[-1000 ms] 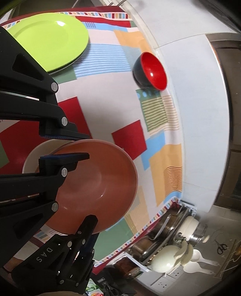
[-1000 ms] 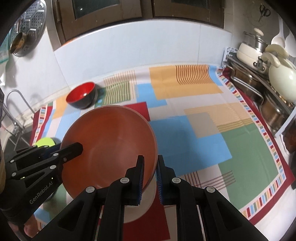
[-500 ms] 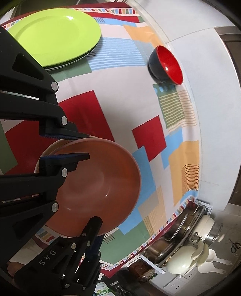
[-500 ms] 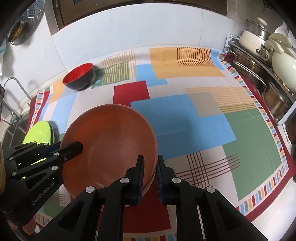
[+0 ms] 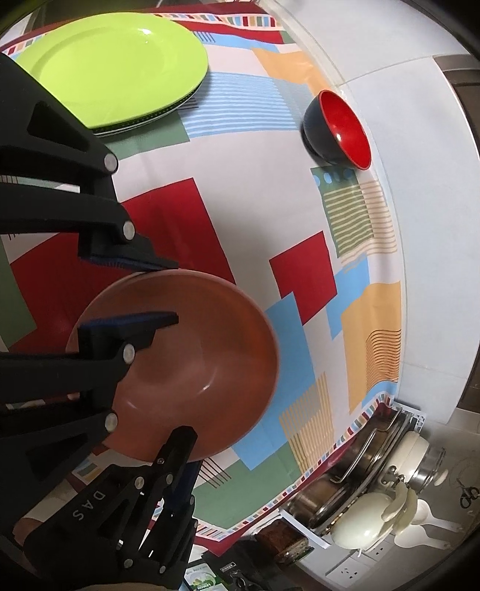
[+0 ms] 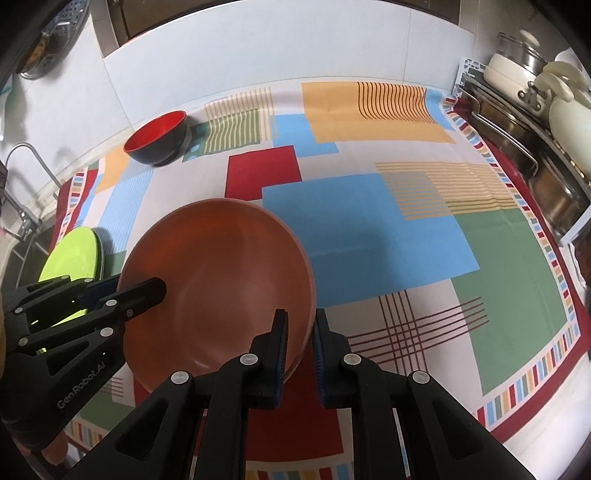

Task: Organize plates and bowls
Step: 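Lower the pink bowl into the white bowl and open both grippers, then move both grippers to the red bowl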

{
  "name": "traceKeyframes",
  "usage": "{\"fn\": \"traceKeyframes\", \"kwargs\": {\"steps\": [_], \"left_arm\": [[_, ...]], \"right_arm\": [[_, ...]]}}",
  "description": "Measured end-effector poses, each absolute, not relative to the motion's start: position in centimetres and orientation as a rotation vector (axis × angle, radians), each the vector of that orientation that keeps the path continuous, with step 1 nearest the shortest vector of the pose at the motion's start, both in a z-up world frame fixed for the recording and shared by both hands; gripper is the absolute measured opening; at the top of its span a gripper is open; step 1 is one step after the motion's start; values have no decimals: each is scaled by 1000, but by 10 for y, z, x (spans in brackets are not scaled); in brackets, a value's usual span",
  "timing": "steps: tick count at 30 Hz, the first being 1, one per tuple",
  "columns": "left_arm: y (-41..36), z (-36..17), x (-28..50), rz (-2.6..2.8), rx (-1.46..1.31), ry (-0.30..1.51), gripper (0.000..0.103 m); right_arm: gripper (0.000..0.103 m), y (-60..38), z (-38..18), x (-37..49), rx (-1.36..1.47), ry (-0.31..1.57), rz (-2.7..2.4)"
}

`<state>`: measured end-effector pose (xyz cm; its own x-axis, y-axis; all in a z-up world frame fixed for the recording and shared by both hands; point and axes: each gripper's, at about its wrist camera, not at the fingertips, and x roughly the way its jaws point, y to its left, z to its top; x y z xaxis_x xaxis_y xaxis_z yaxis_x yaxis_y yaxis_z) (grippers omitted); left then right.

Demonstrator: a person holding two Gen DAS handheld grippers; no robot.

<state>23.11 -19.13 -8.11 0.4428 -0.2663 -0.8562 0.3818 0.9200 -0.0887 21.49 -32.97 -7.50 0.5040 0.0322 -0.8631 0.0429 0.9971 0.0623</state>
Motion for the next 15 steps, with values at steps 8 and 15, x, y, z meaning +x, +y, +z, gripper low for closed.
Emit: {"fn": "traceKeyframes", "kwargs": {"steps": [8, 15], "left_arm": [[-184, -70, 228, -385, 118, 988, 48], [-172, -56, 230, -360, 86, 954, 53]], "right_arm": [[34, -330, -70, 212, 79, 1020, -8], [35, -326, -58, 213, 80, 984, -3]]}}
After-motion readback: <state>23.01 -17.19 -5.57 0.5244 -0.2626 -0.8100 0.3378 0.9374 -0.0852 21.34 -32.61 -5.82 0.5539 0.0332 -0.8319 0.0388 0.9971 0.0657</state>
